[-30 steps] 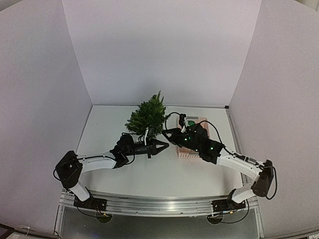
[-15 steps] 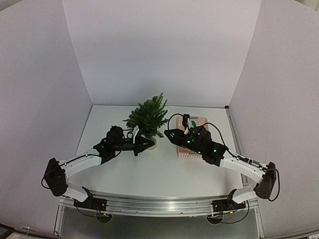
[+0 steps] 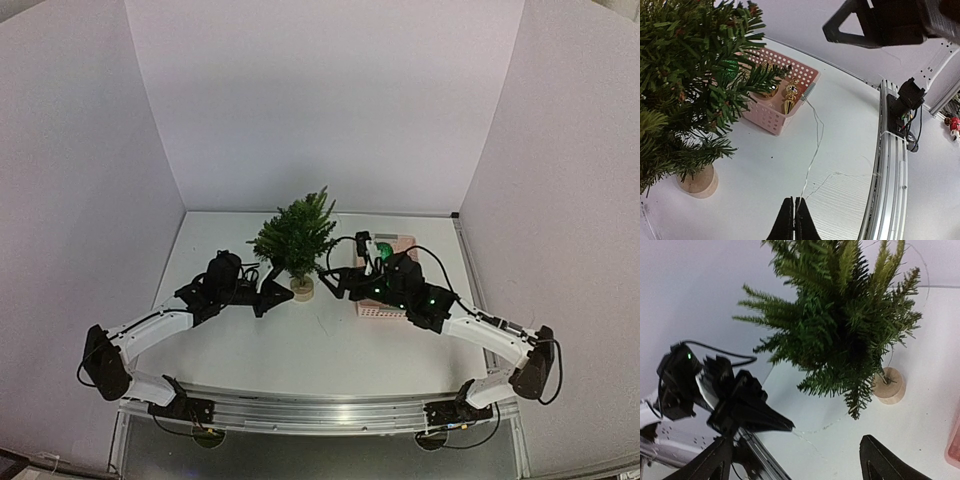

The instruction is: Decorate the small christmas tree

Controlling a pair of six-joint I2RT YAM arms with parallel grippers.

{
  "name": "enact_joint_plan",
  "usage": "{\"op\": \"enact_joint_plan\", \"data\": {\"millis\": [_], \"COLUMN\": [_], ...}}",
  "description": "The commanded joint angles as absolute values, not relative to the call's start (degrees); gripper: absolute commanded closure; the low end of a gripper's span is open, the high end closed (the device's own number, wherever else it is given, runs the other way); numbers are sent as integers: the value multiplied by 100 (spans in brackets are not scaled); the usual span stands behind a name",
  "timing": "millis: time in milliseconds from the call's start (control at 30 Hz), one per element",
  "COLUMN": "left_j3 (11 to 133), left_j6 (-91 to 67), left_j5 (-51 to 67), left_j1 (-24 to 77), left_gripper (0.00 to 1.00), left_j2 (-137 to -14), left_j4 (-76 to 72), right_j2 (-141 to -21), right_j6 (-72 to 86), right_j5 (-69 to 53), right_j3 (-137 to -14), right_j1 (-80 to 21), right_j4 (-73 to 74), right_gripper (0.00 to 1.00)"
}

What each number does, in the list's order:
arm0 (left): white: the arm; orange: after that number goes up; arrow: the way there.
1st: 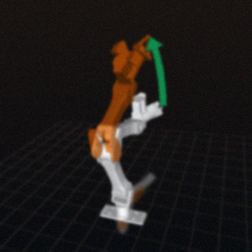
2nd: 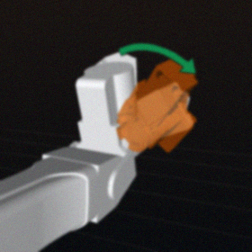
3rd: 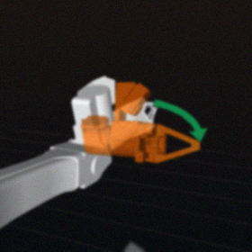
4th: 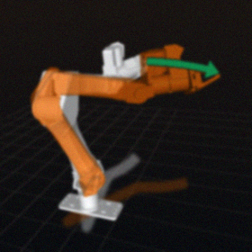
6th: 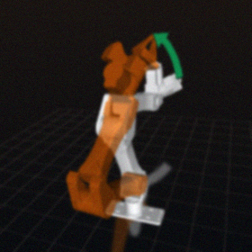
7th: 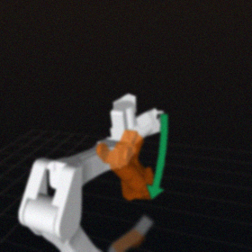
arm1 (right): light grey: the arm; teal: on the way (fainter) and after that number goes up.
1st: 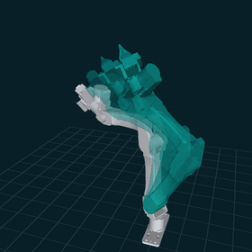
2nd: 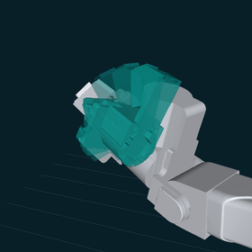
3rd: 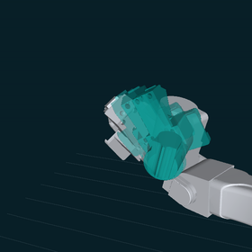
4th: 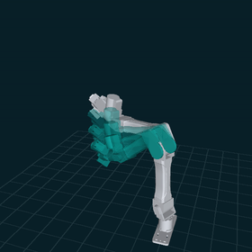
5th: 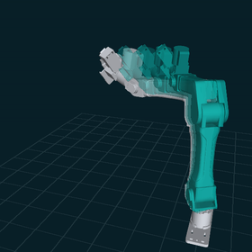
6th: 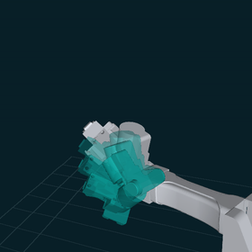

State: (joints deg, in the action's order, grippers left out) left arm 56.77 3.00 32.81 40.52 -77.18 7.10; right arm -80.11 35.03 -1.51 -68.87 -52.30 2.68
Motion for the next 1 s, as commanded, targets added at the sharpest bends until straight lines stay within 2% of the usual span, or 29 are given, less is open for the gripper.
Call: {"op": "enact_joint_plan", "data": {"millis": [0,200,433,500,567,667,800,900,967], "left_j3": [5816,5775,5692,5670,5651,5628,5613,5601,5603], "left_j6": [199,138,53,53,52,53,52,53,53], "left_j5": [3312,3258,3308,3306,3308,3311,3313,3303,3287], "left_j1": [4026,4017,4008,4000,3999,3991,3987,3974,3962], "left_gripper": [100,100,100,100,100,100,100,100,100], "left_j2": [-7491,-7506,-7506,-7496,-7486,-7480,-7472,-7479,-7488], "left_j4": [552,391,244,205,164,143,147,138,127], "right_j2": [-7899,-8513,-9174,-9196,-9139,-9009,-8832,-8693,-8636], "right_j6": [1757,1629,1732,1812,1869,1942,2044,2081,2111], "right_j5": [-429,-238,0,226,366,453,440,412,329], "right_j3": [-6490,-6268,-6422,-6368,-6259,-6153,-6048,-5967,-5954], "right_j1": [-5687,-5976,-6199,-6201,-6202,-6202,-6205,-6203,-6204], "right_j4": [593,590,557,529,464,387,378,378,386], "right_gripper": [14,24,29,34,42,64,82,100,100]}}
